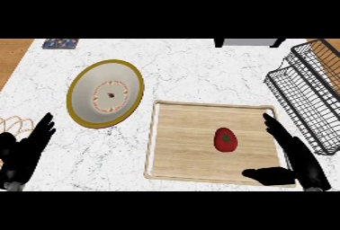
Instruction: Pick the tomato from the tray and place it in the tiered basket
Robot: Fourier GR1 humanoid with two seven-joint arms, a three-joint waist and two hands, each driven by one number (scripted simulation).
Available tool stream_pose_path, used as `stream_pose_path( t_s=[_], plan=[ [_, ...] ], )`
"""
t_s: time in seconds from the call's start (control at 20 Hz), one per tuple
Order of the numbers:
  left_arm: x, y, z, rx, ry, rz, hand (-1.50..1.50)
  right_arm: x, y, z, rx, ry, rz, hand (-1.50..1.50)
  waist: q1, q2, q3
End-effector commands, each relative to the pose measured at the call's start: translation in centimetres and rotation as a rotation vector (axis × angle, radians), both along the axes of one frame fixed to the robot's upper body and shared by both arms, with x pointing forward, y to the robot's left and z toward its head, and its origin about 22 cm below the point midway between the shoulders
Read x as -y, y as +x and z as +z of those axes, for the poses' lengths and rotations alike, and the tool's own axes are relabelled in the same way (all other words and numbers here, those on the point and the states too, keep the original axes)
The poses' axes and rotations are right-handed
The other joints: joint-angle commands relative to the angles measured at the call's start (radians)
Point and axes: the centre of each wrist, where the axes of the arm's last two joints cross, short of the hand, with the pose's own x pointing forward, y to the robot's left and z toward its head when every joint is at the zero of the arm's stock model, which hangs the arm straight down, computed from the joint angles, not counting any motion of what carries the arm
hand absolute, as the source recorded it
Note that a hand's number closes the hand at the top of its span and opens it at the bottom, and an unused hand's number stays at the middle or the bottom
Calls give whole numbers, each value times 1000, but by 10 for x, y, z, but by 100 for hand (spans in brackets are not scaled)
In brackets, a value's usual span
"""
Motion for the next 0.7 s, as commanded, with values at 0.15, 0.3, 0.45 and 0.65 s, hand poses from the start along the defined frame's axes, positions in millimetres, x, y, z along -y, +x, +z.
stream_pose_path(
  t_s=[0.15, 0.3, 0.45, 0.65],
  plan=[
    [-6, -3, 0, 1, 6, -5, 0, -29, 41, 73, -84, -52, 48, -150, 2, -1, 2],
    [6, -9, -8, -9, -5, 16, 0, -34, 48, 81, -174, -37, 94, -150, 2, -2, 2],
    [-12, 0, -5, -3, -2, -9, 0, -48, 49, 72, -268, -32, 133, -150, -2, -1, 2],
    [1, -1, 0, -14, -11, -4, 0, -28, 31, 66, -331, -119, 127, -150, -6, -3, 3]
  ],
)
